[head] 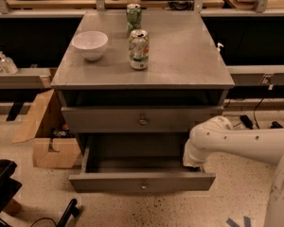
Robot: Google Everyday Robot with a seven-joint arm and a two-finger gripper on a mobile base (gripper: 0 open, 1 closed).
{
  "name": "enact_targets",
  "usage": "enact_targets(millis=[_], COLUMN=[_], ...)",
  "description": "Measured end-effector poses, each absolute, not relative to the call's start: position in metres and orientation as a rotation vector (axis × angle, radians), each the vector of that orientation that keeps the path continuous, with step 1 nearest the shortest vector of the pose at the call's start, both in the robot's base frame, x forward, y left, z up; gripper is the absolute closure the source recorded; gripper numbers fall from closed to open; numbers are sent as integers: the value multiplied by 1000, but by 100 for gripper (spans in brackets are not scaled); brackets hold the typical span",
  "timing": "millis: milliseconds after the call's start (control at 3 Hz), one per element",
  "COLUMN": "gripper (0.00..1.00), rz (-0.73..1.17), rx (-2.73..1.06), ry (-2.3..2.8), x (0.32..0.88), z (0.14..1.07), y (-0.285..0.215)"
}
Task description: Open middle drawer
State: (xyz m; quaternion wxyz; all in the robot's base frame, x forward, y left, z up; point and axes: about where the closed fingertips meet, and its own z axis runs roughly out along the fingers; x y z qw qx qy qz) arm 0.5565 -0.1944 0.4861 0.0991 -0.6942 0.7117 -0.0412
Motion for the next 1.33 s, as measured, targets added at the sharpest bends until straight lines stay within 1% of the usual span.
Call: enact_targets(millis=[333,667,1000,1333], gripper=[100,100,100,100], rz=[-139,-135,-133,-103], rx=[-2005,-2016,-2031,-2039], ry=[2083,2085,2067,2051], x=[562,562,576,604], z=[486,481,457,402], y=[-202,-197,-173,-141])
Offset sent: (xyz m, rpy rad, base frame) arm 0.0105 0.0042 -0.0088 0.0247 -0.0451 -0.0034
